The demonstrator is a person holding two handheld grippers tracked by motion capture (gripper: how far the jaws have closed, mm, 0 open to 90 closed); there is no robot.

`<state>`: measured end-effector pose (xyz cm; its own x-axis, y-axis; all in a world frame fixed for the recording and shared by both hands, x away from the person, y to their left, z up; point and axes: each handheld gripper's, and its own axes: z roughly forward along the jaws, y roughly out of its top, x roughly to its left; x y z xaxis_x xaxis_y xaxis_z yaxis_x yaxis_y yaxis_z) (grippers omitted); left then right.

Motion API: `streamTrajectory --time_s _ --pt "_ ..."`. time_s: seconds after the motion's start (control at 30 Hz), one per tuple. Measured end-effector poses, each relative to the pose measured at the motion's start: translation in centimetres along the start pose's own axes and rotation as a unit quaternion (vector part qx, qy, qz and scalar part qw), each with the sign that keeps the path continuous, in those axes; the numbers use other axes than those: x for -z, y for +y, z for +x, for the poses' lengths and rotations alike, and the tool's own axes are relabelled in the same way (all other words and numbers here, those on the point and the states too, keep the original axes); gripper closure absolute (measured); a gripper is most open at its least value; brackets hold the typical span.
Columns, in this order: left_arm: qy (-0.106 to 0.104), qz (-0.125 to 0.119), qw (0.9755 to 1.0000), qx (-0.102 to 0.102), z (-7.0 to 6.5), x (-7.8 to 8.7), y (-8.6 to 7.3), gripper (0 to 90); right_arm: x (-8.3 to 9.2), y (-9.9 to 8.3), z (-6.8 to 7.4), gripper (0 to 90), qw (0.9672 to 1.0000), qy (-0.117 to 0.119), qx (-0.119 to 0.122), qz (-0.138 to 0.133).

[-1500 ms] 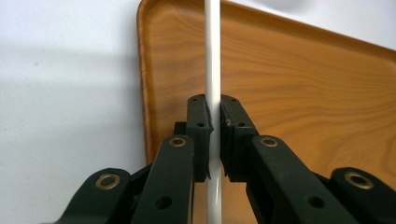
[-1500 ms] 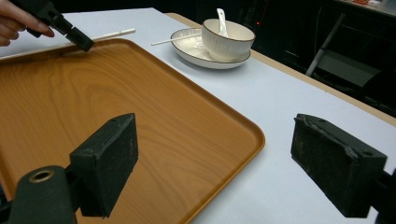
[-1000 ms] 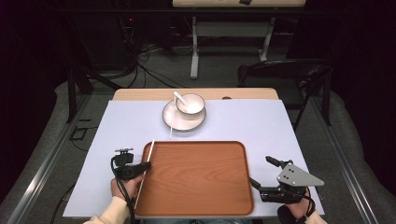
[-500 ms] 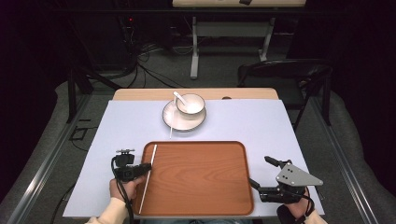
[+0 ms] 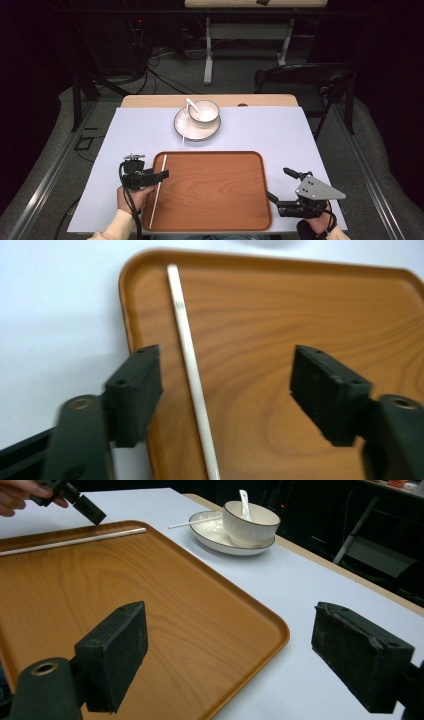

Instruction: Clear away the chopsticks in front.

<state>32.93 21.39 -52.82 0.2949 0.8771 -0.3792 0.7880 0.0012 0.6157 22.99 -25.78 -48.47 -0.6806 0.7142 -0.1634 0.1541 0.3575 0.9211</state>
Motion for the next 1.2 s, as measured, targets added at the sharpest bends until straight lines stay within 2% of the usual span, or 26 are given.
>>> streamTrajectory --time_s 0.1,0.23,0.4,0.5,0.63,0.77,0.9,1.0,1.2 --pt "-0.007 -0.010 0.9999 0.004 0.3 0.2 0.9 23.0 -0.1 0.0 0.0 14.2 1.0000 0.002 0.000 0.001" --pt "0.001 -0.026 0.9996 -0.008 0.6 0.2 2.6 18.3 -0.1 0.0 0.0 14.2 1.0000 0.000 0.002 0.002" --pt "0.014 -0.022 0.9994 -0.022 0.7 -1.1 4.7 14.8 0.0 -0.1 0.0 14.2 1.0000 -0.006 -0.003 0.002" --pt "0.017 -0.018 0.9990 -0.038 0.4 -2.2 5.9 14.1 0.2 -0.1 -0.1 14.2 0.9999 -0.012 -0.009 -0.002" --pt "0.012 -0.014 0.9987 -0.048 0.4 -3.6 8.1 13.3 0.1 -0.1 -0.2 13.7 0.9997 -0.018 -0.017 -0.002" --pt "0.022 -0.008 0.9976 -0.065 0.2 -4.5 10.3 10.8 0.1 -0.1 -0.4 11.1 0.9994 -0.025 -0.025 -0.004" --pt "0.029 -0.007 0.9976 -0.062 0.4 -5.4 12.2 8.1 0.2 -0.2 -0.4 11.1 0.9992 -0.030 -0.026 -0.005" --pt "0.017 0.000 0.9978 -0.064 0.6 -6.4 13.6 5.1 0.3 -0.1 -0.4 11.4 0.9993 -0.029 -0.024 -0.005" --pt "0.028 0.012 0.9976 -0.062 1.1 -8.3 16.0 2.7 0.3 -0.1 -0.3 11.8 0.9993 -0.027 -0.024 -0.004"
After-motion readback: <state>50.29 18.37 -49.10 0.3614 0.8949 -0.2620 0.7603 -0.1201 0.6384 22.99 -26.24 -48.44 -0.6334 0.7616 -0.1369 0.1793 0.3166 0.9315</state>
